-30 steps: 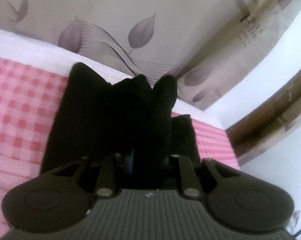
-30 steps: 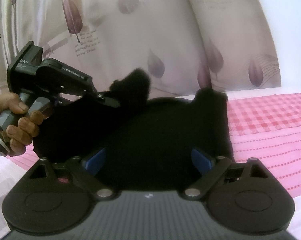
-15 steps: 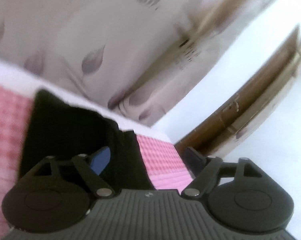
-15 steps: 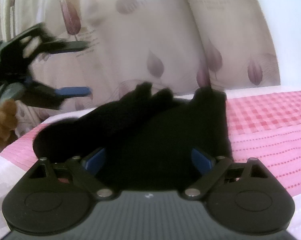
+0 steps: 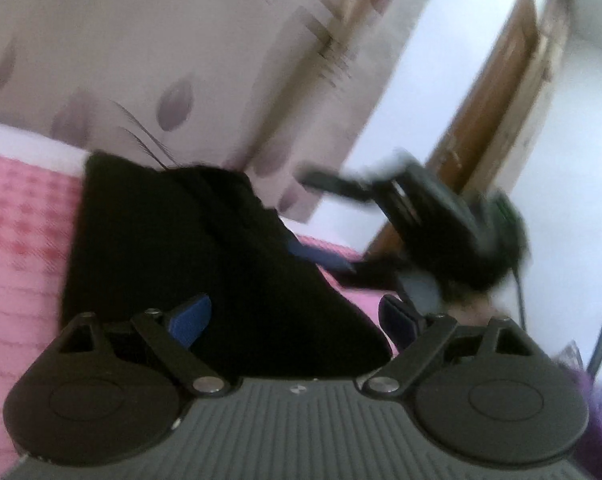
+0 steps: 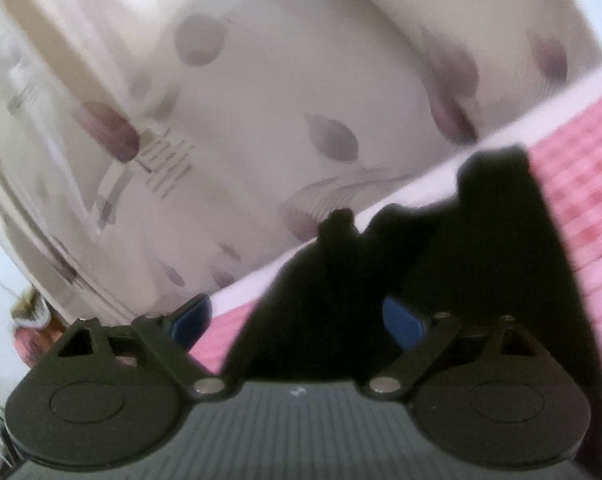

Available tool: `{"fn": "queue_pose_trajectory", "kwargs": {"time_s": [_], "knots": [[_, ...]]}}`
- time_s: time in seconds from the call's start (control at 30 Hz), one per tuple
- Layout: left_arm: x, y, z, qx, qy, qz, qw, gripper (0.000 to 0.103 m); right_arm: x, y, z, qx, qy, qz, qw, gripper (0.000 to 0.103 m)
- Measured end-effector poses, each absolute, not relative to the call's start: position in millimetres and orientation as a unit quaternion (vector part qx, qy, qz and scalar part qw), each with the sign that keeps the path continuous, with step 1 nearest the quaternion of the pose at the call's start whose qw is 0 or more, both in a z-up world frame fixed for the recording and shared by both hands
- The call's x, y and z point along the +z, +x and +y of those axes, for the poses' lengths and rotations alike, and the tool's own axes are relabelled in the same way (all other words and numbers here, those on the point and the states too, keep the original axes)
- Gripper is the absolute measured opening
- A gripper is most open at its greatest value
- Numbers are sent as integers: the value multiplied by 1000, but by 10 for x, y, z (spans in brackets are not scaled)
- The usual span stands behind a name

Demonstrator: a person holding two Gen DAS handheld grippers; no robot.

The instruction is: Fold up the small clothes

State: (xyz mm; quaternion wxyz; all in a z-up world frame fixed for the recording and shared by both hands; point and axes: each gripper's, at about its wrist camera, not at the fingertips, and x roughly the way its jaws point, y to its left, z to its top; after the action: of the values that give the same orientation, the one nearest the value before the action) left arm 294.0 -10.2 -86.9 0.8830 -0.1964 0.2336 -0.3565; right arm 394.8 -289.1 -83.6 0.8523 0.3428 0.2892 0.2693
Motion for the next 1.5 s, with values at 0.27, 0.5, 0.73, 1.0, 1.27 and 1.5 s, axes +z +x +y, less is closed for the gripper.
{"fn": "queue_pose_trajectory", "kwargs": {"time_s": [0.27, 0.5, 0.73, 1.0, 1.27, 1.5], "knots": [[-959, 2892, -293, -397, -146, 225, 878, 96, -769, 4350, -2387, 294, 276, 355, 843, 83], [-1008, 2900, -164, -401, -185, 218, 870, 99, -721, 4314, -2276, 272, 174, 362, 874, 18], [-1010, 2974, -92, -404, -217, 219, 861, 101, -763, 4156, -2910, 239, 310, 319, 863, 72], [-1004, 2960, -59, -405, -222, 219, 860, 103, -799, 4243, -2834, 252, 299, 336, 857, 103], [-1009, 2926, 2, -400, -237, 210, 860, 102, -794, 4328, -2014, 268, 122, 370, 881, 24], [-973, 2801, 352, -351, -322, 144, 867, 102, -486, 4257, -2504, 254, 143, 292, 911, 19]]}}
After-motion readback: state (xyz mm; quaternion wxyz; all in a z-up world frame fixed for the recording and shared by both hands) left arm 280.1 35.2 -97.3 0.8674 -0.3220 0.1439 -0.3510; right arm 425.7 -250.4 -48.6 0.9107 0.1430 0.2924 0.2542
